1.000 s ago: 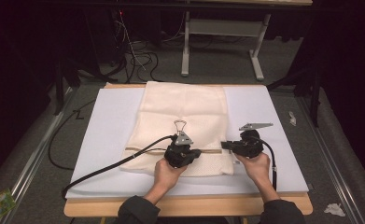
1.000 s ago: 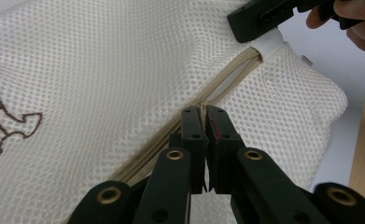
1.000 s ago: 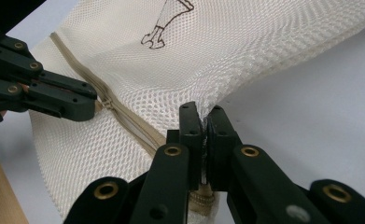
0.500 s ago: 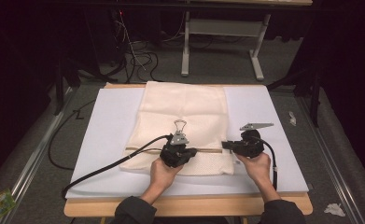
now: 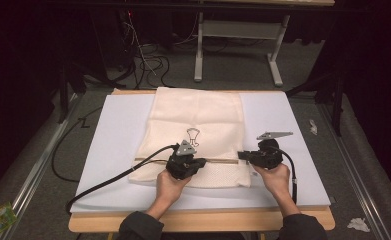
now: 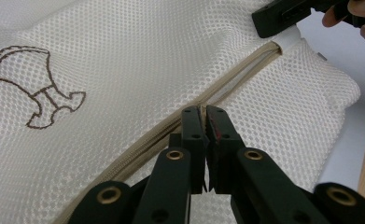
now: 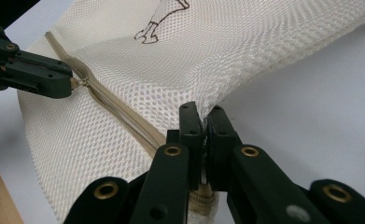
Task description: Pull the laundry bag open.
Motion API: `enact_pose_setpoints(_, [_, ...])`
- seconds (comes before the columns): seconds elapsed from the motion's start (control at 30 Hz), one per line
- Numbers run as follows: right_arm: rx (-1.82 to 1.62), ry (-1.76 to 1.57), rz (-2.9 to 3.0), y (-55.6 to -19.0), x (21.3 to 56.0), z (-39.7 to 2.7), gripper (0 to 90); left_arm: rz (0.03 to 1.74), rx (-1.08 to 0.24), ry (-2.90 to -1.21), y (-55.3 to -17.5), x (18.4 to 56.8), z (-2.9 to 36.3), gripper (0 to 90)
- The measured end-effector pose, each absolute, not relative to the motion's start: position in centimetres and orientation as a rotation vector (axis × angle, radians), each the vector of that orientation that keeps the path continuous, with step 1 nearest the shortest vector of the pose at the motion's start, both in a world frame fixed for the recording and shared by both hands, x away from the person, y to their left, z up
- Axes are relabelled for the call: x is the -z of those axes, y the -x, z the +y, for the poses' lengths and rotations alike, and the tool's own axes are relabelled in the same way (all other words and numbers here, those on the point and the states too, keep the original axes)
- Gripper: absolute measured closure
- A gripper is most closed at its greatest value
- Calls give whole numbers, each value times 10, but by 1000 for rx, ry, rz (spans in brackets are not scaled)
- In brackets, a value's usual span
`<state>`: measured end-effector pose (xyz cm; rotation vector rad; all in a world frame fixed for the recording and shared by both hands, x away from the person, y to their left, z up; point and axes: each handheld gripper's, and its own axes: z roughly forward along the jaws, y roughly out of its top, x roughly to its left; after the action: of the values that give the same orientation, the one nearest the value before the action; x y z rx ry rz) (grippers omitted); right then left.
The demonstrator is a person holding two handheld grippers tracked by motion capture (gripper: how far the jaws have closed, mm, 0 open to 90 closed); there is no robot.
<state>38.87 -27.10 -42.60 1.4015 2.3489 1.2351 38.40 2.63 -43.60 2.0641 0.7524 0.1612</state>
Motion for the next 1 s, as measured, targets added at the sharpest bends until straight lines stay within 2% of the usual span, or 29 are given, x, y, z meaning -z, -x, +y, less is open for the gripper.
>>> enact_pose_setpoints(1.0, [-1227, -1403, 2354, -388, 427, -271, 885, 772, -167, -2044, -384, 434, 38, 874])
